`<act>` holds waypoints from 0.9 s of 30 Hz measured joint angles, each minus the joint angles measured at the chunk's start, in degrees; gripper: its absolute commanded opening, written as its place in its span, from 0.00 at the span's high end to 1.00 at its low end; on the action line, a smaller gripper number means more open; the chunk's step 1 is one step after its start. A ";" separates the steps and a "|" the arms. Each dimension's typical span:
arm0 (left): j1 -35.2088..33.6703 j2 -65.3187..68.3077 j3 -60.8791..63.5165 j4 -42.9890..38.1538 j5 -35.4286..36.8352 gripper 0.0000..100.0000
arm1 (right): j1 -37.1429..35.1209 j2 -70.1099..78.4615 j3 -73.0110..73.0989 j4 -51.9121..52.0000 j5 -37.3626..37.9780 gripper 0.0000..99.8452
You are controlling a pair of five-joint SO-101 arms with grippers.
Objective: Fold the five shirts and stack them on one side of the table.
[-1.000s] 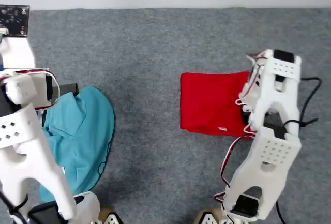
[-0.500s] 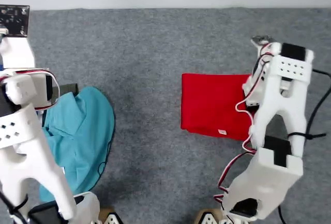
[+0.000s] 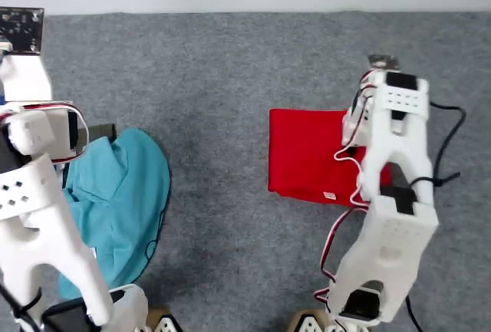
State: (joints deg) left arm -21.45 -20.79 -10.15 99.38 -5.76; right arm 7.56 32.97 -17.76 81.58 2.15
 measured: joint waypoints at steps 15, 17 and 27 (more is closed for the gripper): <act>0.00 0.00 0.00 0.00 -0.09 1.00 | -1.67 6.24 -3.60 8.97 -1.41 0.99; 0.00 0.00 0.00 0.00 -0.09 1.00 | -1.76 6.77 -6.33 13.10 0.88 0.99; 0.00 0.00 0.00 0.00 -0.09 1.00 | 9.49 9.14 -17.49 18.81 26.99 0.99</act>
State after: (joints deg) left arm -21.45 -20.79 -10.15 99.38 -5.85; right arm 17.05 42.11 -35.25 100.40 29.14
